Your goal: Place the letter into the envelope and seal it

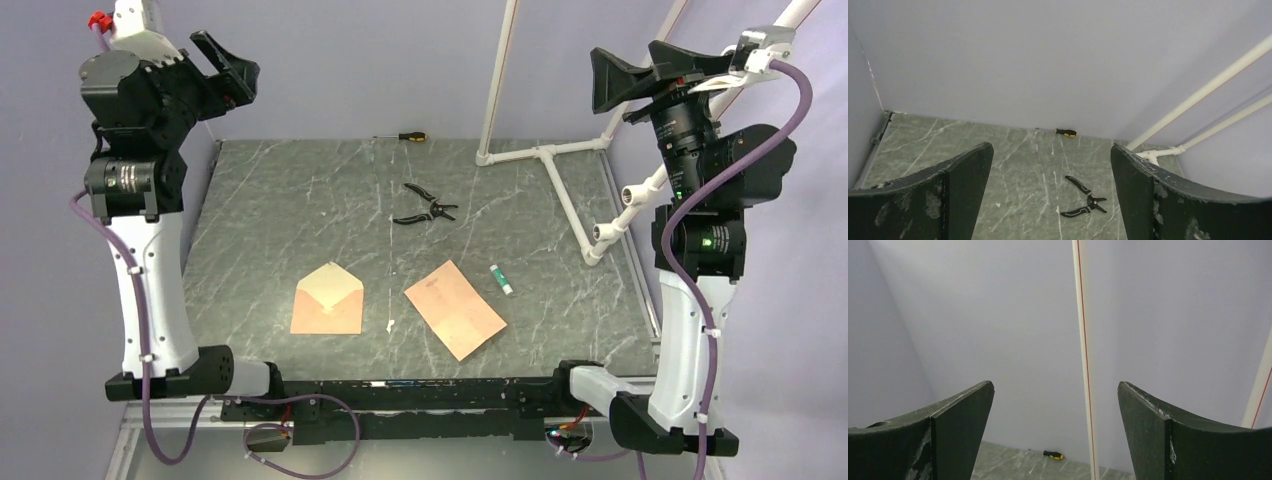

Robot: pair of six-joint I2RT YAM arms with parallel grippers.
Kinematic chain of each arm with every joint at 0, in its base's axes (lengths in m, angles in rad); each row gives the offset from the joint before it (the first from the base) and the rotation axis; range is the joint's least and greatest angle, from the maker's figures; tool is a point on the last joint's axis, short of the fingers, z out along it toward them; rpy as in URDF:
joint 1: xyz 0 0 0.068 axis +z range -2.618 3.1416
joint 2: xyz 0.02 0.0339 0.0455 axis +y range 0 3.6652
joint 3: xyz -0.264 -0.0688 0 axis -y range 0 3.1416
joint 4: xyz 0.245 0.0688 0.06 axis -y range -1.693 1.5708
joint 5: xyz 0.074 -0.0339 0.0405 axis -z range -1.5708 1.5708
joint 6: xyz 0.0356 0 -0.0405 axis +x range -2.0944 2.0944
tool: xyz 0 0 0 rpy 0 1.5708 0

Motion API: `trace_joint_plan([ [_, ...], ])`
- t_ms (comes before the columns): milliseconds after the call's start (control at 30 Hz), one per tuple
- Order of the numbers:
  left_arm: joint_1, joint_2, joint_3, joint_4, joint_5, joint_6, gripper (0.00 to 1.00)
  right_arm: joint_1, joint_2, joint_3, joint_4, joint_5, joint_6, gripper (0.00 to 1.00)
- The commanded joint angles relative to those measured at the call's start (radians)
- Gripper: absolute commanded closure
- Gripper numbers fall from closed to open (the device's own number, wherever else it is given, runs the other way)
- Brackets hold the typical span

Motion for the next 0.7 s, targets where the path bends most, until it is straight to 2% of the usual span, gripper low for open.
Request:
trace_joint_plan([
  [0,0.002,-0.052,0.003,0.059,0.021,-0.017,0.07,-0.002,-0.031,-0.051,0.107,-0.009,0.031,0.00],
  [167,0.002,-0.059,-0.037,0.060,0.037,-0.024,0.07,-0.002,-0.054,-0.106,0.123,-0.020,0.035,0.00],
  [433,0.002,-0.086,-0.141,0.075,0.074,-0.017,0.07,-0.002,0.011,-0.106,-0.001,-0.062,0.074,0.02],
  [533,0.002,-0.116,-0.268,0.086,0.094,-0.026,0.07,0.000,0.059,-0.134,-0.060,-0.127,0.139,0.08],
  [633,0.002,-0.162,-0.487,0.117,0.137,-0.097,0.07,0.027,0.099,-0.219,-0.072,-0.182,0.210,0.16],
  [667,0.002,-0.173,-0.564,0.126,0.166,-0.119,0.07,0.073,0.108,-0.254,-0.067,-0.175,0.223,0.17],
])
